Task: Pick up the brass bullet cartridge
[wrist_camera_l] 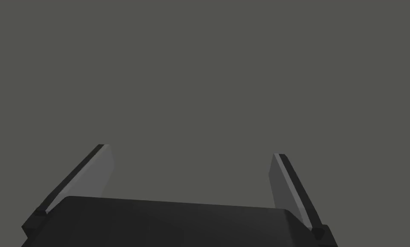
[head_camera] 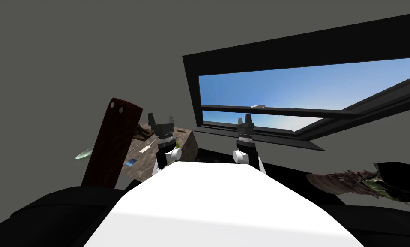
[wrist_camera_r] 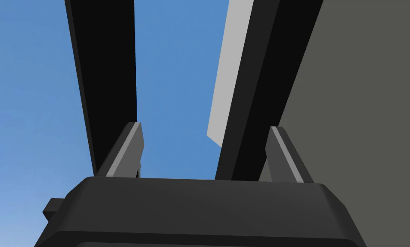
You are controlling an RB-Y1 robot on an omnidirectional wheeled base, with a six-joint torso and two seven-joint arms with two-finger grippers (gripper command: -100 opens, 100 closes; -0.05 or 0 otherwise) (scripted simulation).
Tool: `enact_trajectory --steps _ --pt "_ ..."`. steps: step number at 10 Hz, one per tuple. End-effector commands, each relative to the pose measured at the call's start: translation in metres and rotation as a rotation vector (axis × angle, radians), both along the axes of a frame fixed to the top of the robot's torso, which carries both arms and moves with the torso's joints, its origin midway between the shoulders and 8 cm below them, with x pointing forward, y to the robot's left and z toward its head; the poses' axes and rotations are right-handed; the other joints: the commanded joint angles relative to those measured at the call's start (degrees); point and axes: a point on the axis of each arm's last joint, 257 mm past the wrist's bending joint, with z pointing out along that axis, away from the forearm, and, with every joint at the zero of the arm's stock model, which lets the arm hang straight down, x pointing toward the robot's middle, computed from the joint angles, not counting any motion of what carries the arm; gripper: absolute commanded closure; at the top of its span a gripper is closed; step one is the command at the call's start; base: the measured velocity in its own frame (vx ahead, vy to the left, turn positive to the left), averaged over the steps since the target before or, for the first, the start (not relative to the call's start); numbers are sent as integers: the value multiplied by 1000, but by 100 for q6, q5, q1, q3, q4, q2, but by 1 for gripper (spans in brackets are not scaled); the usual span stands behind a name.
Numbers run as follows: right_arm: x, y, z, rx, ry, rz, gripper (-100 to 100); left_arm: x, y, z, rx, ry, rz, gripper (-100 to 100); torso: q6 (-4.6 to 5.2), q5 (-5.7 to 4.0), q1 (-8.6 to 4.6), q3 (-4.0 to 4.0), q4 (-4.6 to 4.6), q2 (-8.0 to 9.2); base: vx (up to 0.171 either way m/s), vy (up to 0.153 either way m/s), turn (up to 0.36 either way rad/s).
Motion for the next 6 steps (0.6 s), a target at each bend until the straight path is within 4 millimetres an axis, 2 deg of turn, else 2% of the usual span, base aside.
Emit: enact_trajectory --steps 1,6 --pt "0 0 0 0 0 0 0 5 -3 -3 29 22 -12 -100 0 0 0 0 0 0 0 -7 -12" --pt "0 0 0 0 0 0 0 36 -6 -30 127 174 -34 -100 1 -3 -12 0 0 0 -3 -29 -23"
